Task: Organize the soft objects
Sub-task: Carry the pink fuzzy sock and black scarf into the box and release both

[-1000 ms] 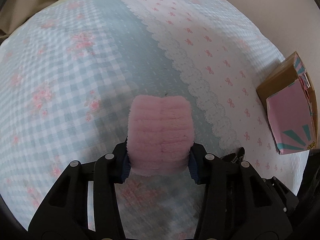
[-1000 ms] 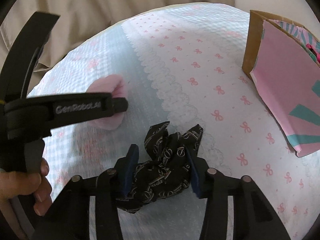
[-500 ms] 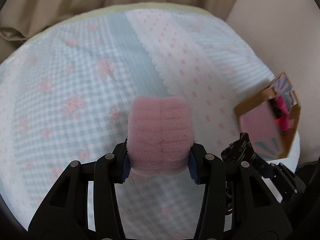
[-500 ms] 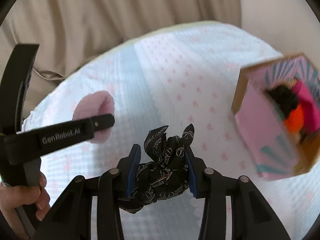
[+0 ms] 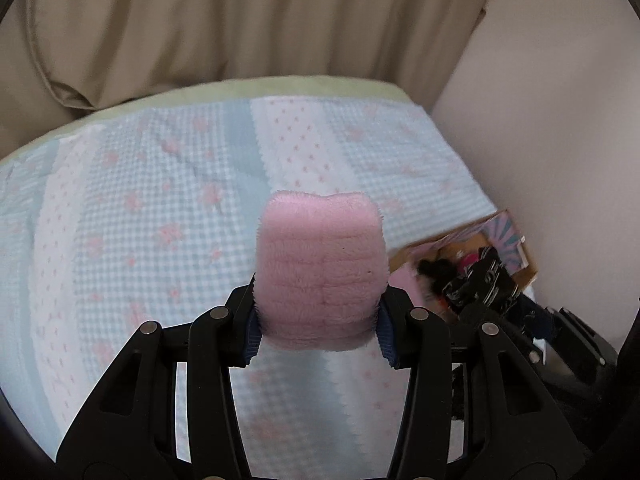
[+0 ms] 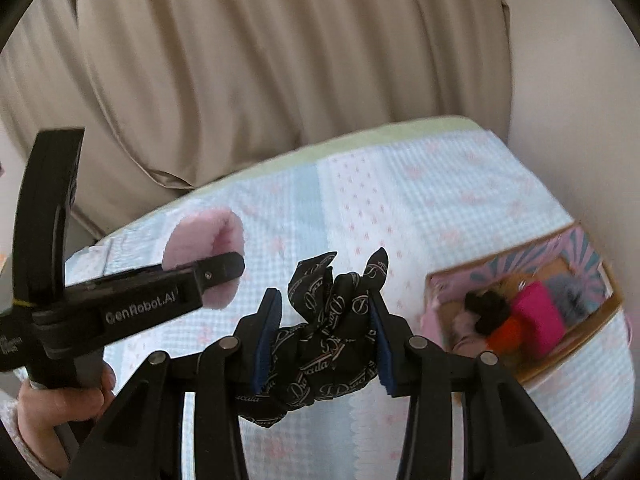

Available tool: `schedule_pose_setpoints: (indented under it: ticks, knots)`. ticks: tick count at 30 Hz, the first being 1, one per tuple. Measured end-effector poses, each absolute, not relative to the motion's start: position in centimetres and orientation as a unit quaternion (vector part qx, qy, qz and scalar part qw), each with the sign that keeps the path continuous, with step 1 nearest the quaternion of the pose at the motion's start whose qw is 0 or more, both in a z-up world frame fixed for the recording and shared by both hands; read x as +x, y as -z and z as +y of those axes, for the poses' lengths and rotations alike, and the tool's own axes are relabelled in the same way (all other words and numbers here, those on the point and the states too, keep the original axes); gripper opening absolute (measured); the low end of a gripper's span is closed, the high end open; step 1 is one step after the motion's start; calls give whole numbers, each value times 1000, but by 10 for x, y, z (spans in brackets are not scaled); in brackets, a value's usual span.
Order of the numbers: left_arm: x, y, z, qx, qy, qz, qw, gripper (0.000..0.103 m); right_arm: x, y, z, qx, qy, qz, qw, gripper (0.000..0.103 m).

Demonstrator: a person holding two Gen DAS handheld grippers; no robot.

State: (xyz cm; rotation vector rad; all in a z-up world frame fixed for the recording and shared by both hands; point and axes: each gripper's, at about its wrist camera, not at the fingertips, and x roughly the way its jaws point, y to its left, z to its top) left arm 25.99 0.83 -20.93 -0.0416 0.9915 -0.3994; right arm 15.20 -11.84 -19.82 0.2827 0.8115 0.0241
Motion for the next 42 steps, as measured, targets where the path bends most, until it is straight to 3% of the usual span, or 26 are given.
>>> schedule_pose_setpoints:
  ticks: [8, 16, 29, 42]
  knots:
    - [211, 173, -57, -58, 160, 456, 874, 42, 128, 148, -195, 114, -36, 382, 916, 39]
    - [195, 182, -138, -93, 152, 464, 868, 42, 118, 140, -295, 87, -29, 391, 916, 39]
    - [211, 250, -226, -70, 153, 526, 833, 43, 143, 187, -395, 106, 7, 456, 883, 39]
    - [240, 339, -260, -44, 150, 608, 778, 42, 197, 267, -443, 143, 18, 550, 823, 39]
